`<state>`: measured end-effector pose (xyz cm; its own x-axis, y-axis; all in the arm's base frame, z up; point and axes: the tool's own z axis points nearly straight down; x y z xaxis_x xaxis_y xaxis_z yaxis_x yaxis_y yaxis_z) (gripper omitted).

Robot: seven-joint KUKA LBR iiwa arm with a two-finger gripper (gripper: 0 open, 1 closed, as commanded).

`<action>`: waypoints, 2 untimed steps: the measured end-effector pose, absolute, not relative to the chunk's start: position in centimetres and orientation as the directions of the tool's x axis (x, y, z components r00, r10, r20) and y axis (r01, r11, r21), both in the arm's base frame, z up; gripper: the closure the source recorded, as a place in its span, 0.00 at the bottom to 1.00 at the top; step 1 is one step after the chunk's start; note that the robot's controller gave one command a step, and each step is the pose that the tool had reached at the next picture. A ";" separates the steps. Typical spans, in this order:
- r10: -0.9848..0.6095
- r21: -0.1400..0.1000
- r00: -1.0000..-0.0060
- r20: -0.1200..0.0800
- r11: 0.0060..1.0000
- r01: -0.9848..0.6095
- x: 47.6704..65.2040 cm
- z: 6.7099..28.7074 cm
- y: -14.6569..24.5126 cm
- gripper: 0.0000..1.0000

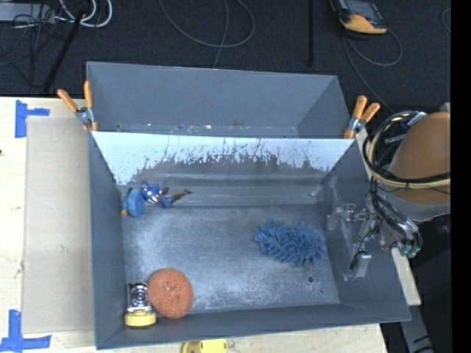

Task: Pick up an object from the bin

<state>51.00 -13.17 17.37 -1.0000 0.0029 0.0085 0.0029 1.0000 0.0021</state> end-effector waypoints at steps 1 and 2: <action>-0.002 0.000 -1.000 0.001 1.000 -0.002 51.2 17.8 -13.1 0.00; 0.315 0.001 -0.949 -0.006 0.949 0.315 53.4 11.9 -10.2 0.00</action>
Offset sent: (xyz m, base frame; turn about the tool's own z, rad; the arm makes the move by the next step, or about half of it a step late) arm 0.0373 0.0556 -0.1037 0.5402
